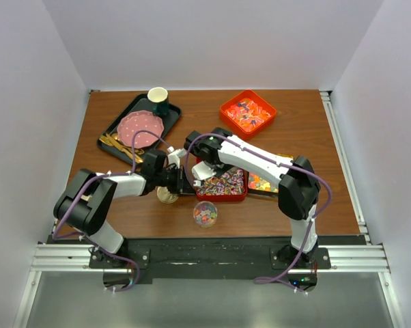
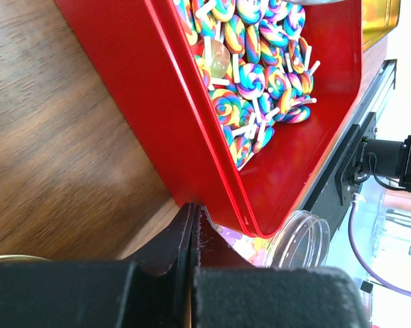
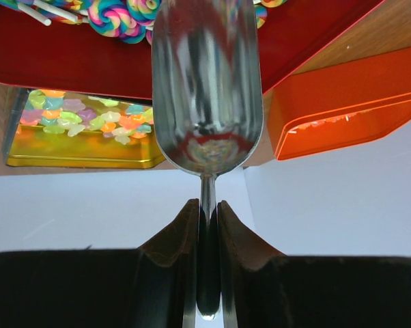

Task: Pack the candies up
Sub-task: Scoop the fake candies from the storage box.

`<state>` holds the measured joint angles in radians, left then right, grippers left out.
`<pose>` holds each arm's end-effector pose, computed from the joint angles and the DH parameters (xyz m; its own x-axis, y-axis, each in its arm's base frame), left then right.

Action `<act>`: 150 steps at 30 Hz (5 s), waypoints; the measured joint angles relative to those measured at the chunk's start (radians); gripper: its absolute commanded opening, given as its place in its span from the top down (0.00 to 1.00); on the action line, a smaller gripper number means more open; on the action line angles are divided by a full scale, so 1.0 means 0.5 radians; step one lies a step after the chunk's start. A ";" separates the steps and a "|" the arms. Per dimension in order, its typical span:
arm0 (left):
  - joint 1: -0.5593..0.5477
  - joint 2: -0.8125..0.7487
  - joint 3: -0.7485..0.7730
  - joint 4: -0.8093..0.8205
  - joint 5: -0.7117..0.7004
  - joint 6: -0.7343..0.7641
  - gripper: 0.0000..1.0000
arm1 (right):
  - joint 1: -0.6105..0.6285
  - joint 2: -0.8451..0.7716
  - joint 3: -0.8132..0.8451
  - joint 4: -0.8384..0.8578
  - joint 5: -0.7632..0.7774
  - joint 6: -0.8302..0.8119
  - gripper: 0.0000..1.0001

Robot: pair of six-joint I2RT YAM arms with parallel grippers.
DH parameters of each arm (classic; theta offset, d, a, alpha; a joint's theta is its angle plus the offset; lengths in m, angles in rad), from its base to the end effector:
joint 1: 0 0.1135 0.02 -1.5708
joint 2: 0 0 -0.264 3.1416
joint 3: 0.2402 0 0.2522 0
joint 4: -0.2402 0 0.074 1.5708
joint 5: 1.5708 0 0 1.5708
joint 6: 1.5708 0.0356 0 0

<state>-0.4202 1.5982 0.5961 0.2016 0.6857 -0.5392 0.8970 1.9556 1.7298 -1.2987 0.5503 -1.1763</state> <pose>0.2468 -0.1350 0.1304 -0.9311 -0.0192 -0.3642 0.2800 0.6024 -0.7475 0.2492 0.2823 0.2576 0.3614 -0.8085 0.4645 -0.8256 -0.5090 -0.2435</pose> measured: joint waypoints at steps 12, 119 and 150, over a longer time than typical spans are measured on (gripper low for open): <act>-0.002 -0.001 0.002 -0.001 0.005 0.001 1.00 | -0.002 -0.026 -0.140 0.043 0.152 -0.040 1.00; 0.482 -0.111 0.192 -0.249 0.205 0.016 1.00 | -0.439 0.698 0.423 0.323 -1.185 1.793 1.00; 0.661 -0.206 0.502 -0.671 0.307 0.735 0.92 | -0.644 -0.174 -0.581 1.229 -1.497 1.669 1.00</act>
<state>-0.0898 1.4952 0.8471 -0.1337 0.8394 -0.1715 0.5751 1.8687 1.4391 -0.6842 -0.1982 -0.3416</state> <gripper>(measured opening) 0.030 0.158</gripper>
